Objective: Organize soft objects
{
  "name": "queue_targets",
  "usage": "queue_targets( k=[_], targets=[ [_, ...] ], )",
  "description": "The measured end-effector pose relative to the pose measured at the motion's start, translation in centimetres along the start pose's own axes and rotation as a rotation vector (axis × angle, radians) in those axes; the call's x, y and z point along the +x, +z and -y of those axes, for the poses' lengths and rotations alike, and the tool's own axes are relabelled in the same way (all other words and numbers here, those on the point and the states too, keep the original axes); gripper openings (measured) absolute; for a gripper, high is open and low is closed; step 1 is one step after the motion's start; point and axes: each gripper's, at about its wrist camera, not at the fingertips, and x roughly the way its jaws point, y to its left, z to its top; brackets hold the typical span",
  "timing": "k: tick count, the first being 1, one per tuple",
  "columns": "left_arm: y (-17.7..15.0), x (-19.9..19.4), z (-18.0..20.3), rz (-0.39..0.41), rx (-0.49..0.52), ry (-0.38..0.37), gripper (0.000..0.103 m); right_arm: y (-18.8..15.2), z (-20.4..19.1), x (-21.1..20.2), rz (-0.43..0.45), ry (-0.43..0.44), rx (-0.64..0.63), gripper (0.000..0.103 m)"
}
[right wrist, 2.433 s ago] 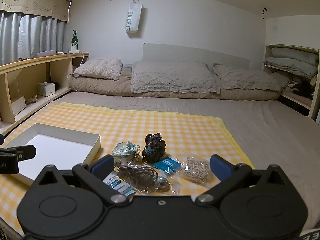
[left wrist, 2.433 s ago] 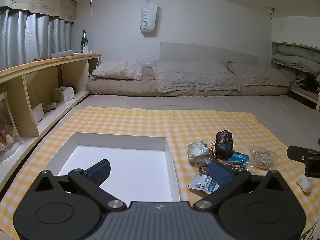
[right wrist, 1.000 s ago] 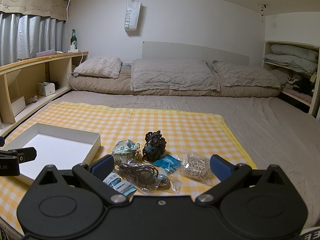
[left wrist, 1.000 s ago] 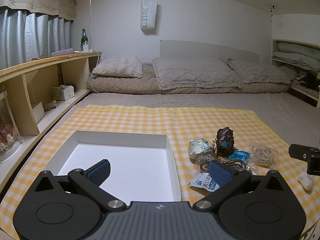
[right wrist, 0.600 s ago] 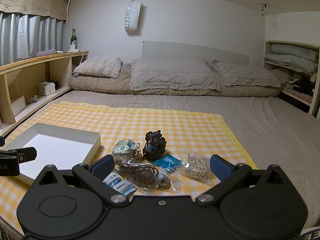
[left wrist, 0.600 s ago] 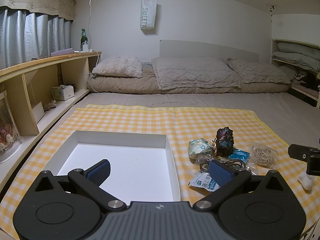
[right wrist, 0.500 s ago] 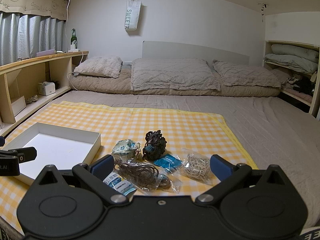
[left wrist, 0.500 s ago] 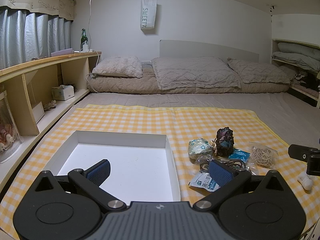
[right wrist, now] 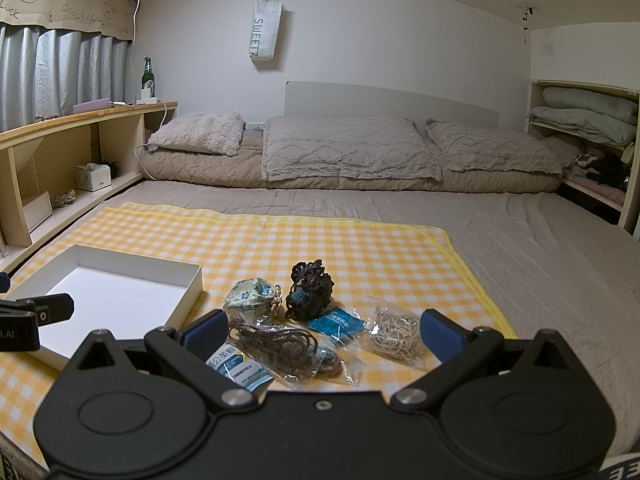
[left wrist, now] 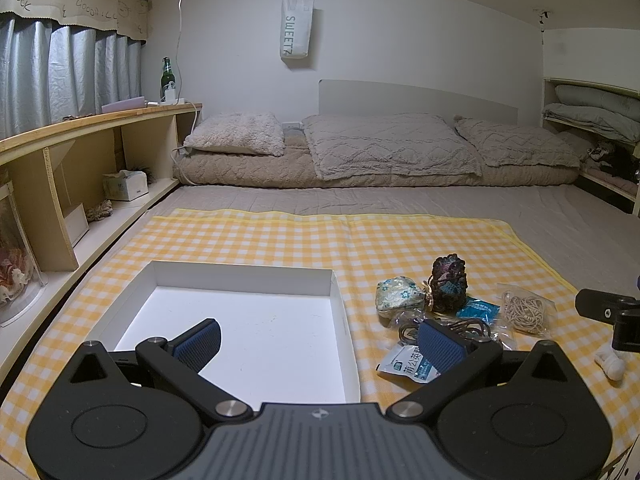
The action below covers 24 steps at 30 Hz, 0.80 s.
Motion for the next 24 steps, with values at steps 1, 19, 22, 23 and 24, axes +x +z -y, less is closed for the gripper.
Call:
queue_targets(
  k=[1, 19, 22, 23, 24],
  targets=[
    [0.02, -0.01, 0.01, 0.000, 0.000, 0.000, 0.103, 0.00, 0.01, 0.00, 0.000, 0.000, 0.000, 0.103],
    [-0.02, 0.06, 0.09, -0.001, -0.003, 0.005, 0.103, 0.03, 0.08, -0.05, 0.001, 0.003, -0.001, 0.103],
    [0.05, -0.01, 0.21, -0.001, -0.025, 0.004, 0.103, 0.06, 0.15, 0.00, 0.001, 0.001, 0.000, 0.103],
    [0.15, -0.08, 0.28, 0.001, -0.027, 0.004, 0.103, 0.02, 0.08, 0.12, 0.001, 0.000, 0.001, 0.103],
    [0.25, -0.18, 0.38, 0.004, -0.026, 0.004, 0.103, -0.01, 0.15, -0.06, 0.003, -0.002, 0.003, 0.103]
  ],
)
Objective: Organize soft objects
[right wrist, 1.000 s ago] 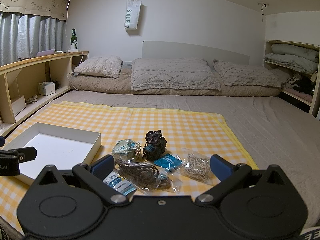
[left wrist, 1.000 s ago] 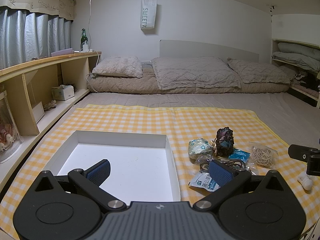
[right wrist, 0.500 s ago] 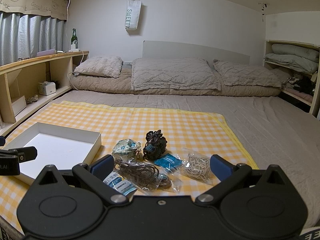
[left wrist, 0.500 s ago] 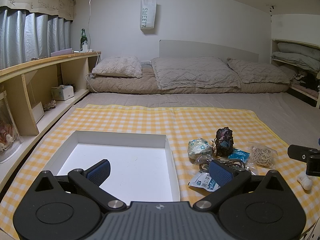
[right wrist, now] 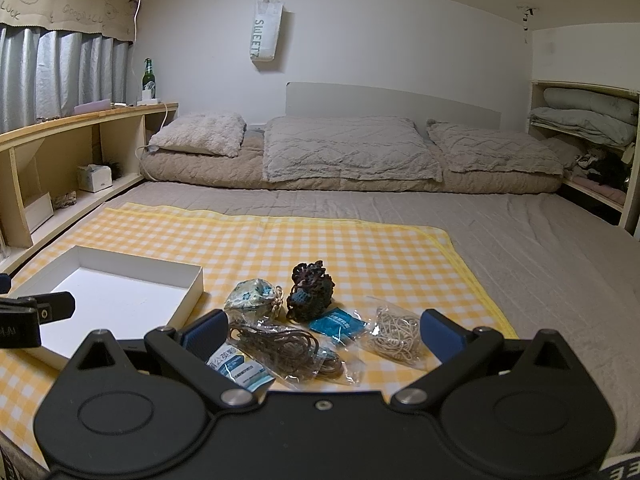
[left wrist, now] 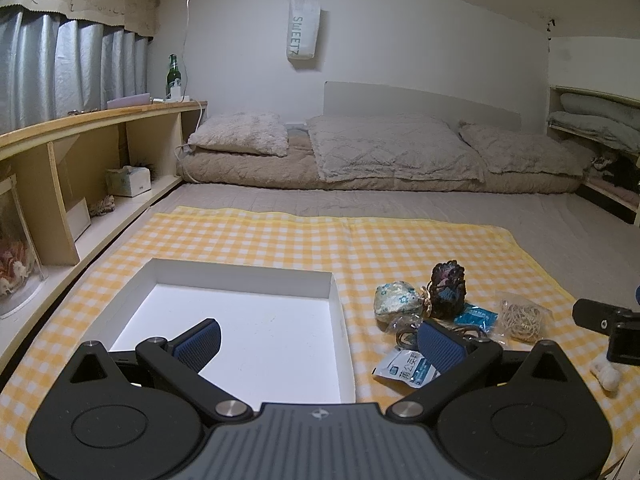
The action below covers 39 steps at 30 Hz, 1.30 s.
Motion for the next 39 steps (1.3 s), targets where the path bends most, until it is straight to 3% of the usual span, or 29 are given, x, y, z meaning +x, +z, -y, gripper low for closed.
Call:
queue_targets(
  k=[11, 18, 26, 31, 33, 37, 39],
  targets=[
    [3.8, -0.6, 0.2, 0.076, 0.021, 0.005, 0.103, 1.5, 0.4, -0.9, 0.075, -0.003, -0.002, 0.103],
    [6.7, 1.1, 1.1, 0.064, 0.022, 0.007, 0.103, 4.7, 1.7, -0.4, 0.141, 0.037, -0.004, 0.103],
    [7.2, 4.7, 2.9, -0.058, -0.077, -0.022, 0.103, 9.1, 2.2, 2.3, 0.207, 0.077, -0.136, 0.103],
    [5.8, 7.0, 3.7, -0.201, -0.116, -0.081, 0.103, 10.0, 2.2, 5.7, 0.206, 0.078, -0.196, 0.103],
    [5.1, 8.2, 3.7, -0.269, -0.170, -0.112, 0.103, 9.3, 2.2, 7.6, 0.178, 0.099, -0.228, 0.103],
    [3.7, 10.4, 3.6, -0.370, -0.242, -0.148, 0.103, 6.9, 2.4, 11.5, 0.033, 0.160, -0.290, 0.102],
    [3.0, 11.2, 3.7, -0.404, -0.260, -0.179, 0.103, 5.7, 2.1, 12.9, -0.025, 0.182, -0.330, 0.097]
  ],
)
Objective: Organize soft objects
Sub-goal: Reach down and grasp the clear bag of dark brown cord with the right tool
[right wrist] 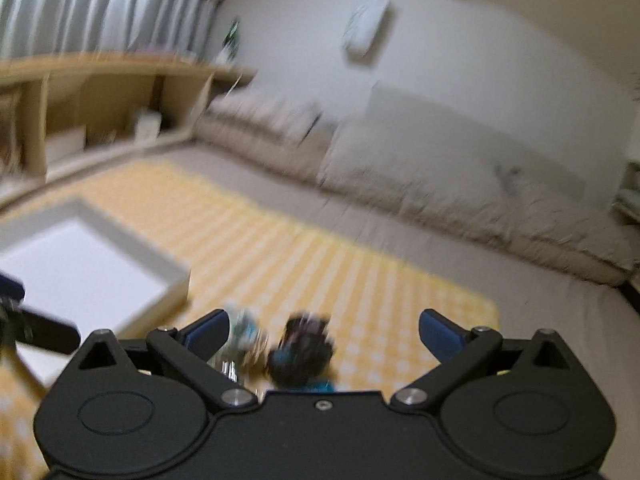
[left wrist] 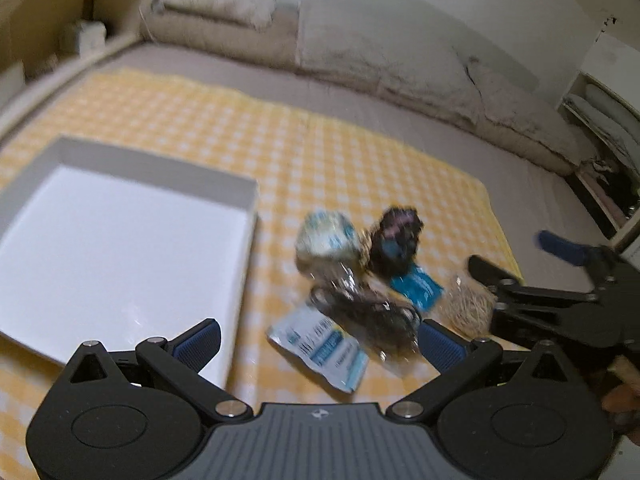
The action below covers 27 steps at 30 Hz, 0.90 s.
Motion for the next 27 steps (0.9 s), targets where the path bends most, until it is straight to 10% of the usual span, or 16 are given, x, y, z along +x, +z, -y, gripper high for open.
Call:
queue_targets(
  k=[16, 27],
  targets=[
    [-0.3, 6.7, 0.1, -0.201, -0.240, -0.102, 0.103, -6.2, -5.8, 5.7, -0.217, 0.247, -0.429, 0.083],
    [0.4, 9.6, 0.1, -0.229, -0.239, -0.066, 0.103, -7.2, -6.4, 7.1, -0.322, 0.324, -0.439, 0.036]
  ],
)
